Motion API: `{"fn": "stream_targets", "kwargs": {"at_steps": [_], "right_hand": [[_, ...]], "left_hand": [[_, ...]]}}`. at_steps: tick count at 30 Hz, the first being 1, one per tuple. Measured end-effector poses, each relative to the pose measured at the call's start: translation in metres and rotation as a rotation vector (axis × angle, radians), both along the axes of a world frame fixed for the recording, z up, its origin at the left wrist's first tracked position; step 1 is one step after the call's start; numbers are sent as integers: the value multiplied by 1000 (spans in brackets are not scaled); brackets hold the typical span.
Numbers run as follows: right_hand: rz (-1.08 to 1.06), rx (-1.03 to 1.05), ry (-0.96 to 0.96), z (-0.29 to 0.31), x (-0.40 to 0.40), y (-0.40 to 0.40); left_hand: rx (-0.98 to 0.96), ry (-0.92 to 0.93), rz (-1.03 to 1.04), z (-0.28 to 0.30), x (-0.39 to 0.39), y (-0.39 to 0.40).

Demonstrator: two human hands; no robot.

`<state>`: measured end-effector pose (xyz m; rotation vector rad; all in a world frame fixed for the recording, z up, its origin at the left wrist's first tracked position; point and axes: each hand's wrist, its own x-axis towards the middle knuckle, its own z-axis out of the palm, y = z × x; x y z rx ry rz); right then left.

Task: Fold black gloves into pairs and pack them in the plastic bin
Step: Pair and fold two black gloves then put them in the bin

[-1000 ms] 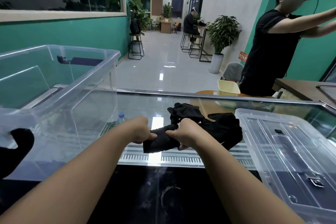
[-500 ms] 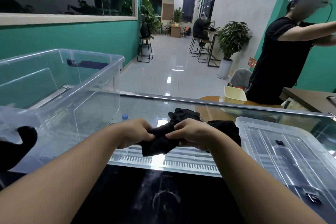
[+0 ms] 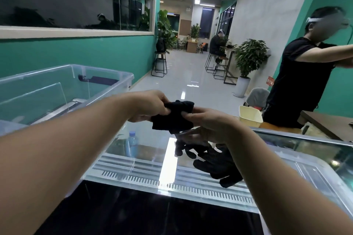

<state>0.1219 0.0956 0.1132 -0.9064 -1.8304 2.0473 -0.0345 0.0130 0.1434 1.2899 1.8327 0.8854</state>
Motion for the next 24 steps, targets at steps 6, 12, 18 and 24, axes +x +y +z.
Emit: {"fn": "stream_targets", "kwargs": {"at_steps": [6, 12, 18, 24], "right_hand": [[-74, -104, 291, 9, -8, -2], [-106, -16, 477, 11, -21, -6], [-84, 23, 552, 22, -39, -12], [-166, 163, 496, 40, -87, -20]], "left_hand": [[5, 10, 4, 24, -9, 4], [-10, -153, -28, 33, -18, -5], [58, -172, -37, 44, -39, -12], [117, -105, -25, 53, -87, -23]]}}
